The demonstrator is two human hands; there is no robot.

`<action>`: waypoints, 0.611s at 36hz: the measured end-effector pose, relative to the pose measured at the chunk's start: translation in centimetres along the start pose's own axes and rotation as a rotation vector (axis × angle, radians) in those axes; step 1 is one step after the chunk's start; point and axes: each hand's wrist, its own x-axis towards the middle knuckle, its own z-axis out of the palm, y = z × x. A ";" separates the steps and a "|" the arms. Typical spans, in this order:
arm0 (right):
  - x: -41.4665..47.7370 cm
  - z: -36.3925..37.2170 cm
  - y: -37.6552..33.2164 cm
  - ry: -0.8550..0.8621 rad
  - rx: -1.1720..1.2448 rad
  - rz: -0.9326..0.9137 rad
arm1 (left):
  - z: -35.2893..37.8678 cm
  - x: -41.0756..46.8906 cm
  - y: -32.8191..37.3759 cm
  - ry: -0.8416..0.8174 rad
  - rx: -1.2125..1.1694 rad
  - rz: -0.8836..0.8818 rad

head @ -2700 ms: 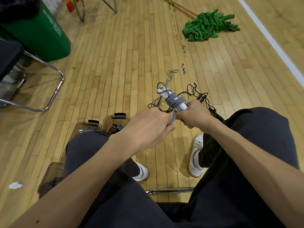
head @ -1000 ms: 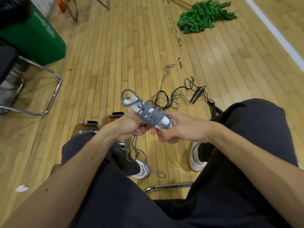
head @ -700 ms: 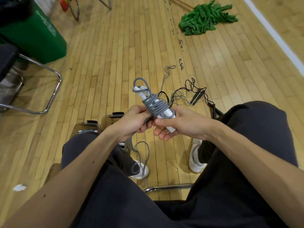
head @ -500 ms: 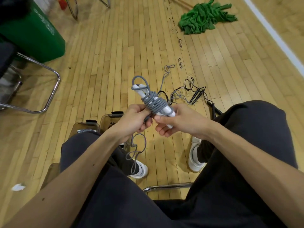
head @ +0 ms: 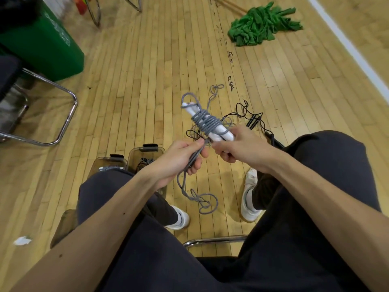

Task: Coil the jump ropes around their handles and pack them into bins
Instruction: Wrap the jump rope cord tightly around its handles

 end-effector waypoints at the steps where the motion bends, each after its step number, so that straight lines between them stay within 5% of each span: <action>1: 0.2 0.1 0.4 0.021 -0.102 -0.011 | 0.0 -0.1 -0.1 -0.002 0.002 -0.007; 5: 1.4 0.5 1.5 0.142 -0.395 -0.026 | 0.6 -0.7 -0.1 -0.018 0.027 -0.058; 10: 2.4 -0.9 1.3 0.309 -0.330 0.032 | 0.7 -1.9 0.5 -0.008 0.172 -0.077; 15: 2.6 -0.8 1.8 0.146 -0.475 0.157 | -0.1 -2.6 2.0 0.122 0.611 0.142; 22: 1.7 0.0 2.2 -0.190 -0.524 0.311 | -0.8 -3.4 2.8 0.082 1.057 0.286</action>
